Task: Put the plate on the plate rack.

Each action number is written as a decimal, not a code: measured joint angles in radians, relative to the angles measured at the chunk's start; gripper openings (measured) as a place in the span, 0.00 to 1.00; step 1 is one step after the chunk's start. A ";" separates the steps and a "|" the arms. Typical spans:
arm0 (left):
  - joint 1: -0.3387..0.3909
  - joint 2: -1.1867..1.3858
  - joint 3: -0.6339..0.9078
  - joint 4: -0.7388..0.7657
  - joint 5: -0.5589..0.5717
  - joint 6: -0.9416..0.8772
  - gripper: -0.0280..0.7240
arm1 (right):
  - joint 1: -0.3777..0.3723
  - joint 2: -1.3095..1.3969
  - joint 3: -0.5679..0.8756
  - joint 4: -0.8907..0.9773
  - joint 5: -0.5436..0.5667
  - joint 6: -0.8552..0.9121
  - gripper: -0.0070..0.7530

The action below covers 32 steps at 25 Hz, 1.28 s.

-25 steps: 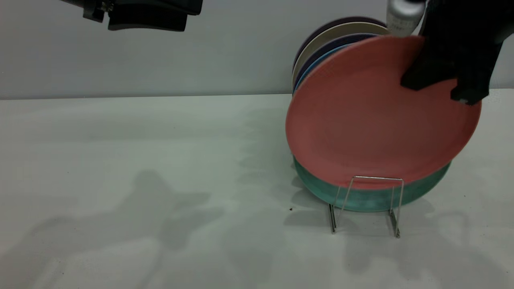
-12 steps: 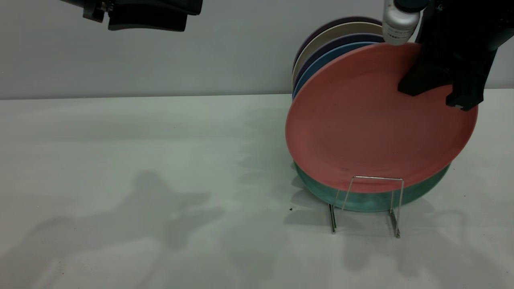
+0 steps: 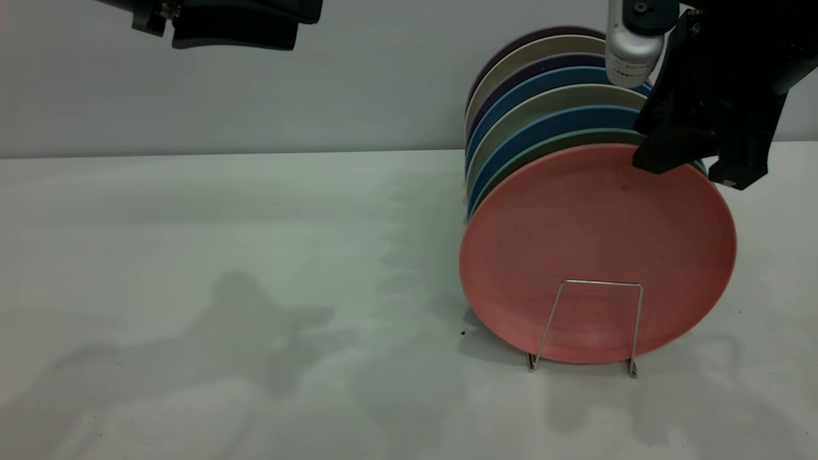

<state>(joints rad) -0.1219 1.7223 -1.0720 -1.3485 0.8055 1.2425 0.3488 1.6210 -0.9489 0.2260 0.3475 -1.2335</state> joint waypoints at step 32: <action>0.006 -0.009 0.000 0.035 0.016 -0.008 0.66 | 0.000 -0.234 -0.031 -0.032 0.146 0.223 0.65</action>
<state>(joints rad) -0.1164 1.7129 -1.0720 -1.3138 0.8218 1.2344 0.3488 1.3865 -0.9802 0.1938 0.4933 -1.0101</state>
